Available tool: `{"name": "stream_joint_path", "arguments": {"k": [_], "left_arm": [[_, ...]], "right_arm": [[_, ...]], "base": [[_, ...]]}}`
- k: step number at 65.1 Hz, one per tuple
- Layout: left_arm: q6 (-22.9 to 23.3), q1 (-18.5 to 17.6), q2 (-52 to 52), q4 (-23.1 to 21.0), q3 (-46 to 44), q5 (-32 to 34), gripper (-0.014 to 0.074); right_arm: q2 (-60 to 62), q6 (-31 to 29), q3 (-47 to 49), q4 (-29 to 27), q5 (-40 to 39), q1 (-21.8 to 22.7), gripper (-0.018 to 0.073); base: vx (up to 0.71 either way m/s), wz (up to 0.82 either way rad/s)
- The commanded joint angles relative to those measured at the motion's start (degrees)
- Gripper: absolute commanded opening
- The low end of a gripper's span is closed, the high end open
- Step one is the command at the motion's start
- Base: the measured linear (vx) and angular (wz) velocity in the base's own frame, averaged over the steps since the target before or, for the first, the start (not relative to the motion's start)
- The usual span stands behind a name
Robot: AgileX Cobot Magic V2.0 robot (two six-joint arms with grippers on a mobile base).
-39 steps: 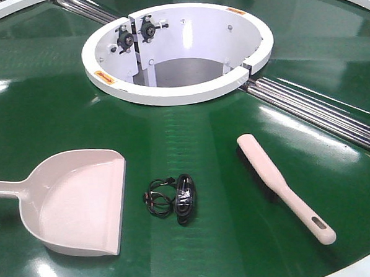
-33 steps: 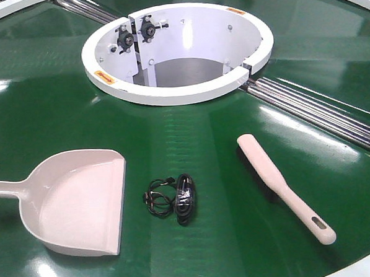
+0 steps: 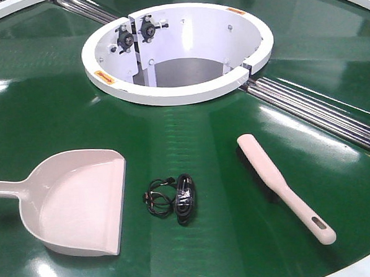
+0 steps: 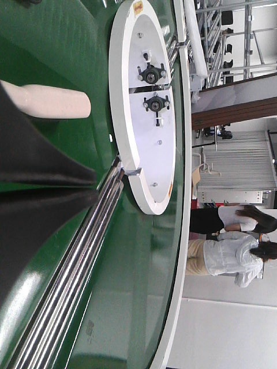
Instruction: Clean and inspect green conveyor with broom and dustpan
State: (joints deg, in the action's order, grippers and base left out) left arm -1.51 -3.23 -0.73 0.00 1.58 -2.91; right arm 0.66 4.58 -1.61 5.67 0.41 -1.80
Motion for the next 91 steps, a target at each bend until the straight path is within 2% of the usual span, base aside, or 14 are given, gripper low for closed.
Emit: {"name": "stream_joint_path", "arguments": {"k": [1,22,31,39,46,51,59,66,76,91], "left_arm": [[0.32,0.19,-0.78,0.0,0.56,4.51,-0.0007],[0.32,0.19,-0.78,0.0,0.56,4.72,-0.0008],[0.34,0.19,-0.78,0.0,0.23,8.03,-0.0008],[1.51,0.19,-0.44,-1.37,-4.15,10.08,-0.0008],[1.51,0.19,3.14,-1.31,-11.29,7.23,-0.0007],[1.51,0.19,7.68,-0.8,-16.73,2.11,-0.0006],[1.51,0.19,16.86,3.93,-25.74,-13.03,-0.0006],[1.51,0.19,24.12,6.38,-28.77,-20.6,-0.0006],[1.51,0.19,30.11,6.2,-28.48,-21.23,-0.0006],[1.51,0.19,33.12,6.24,-28.54,-22.04,0.0003]], "right_arm": [[0.67,0.07,-0.18,0.12,-4.42,0.08,-0.0008],[0.66,0.07,-0.18,0.12,-4.36,0.08,-0.0008],[0.66,0.07,-0.18,0.12,-4.36,0.08,-0.0008],[0.66,0.07,-0.18,0.12,-4.36,0.08,-0.0008],[0.66,0.07,-0.18,0.12,-4.36,0.08,-0.0008],[0.66,0.07,-0.18,0.12,-4.36,0.08,-0.0008],[0.66,0.07,-0.18,0.12,-4.36,0.08,-0.0008],[0.66,0.07,-0.18,0.12,-4.36,0.08,-0.0008],[0.66,0.07,-0.18,0.12,-4.36,0.08,-0.0008],[0.66,0.07,-0.18,0.12,-4.42,0.08,-0.0008]], "base": [[0.0,0.0],[0.0,0.0],[0.0,0.0],[0.0,0.0],[0.0,0.0],[0.0,0.0],[0.0,0.0],[0.0,0.0],[0.0,0.0],[0.0,0.0]]}}
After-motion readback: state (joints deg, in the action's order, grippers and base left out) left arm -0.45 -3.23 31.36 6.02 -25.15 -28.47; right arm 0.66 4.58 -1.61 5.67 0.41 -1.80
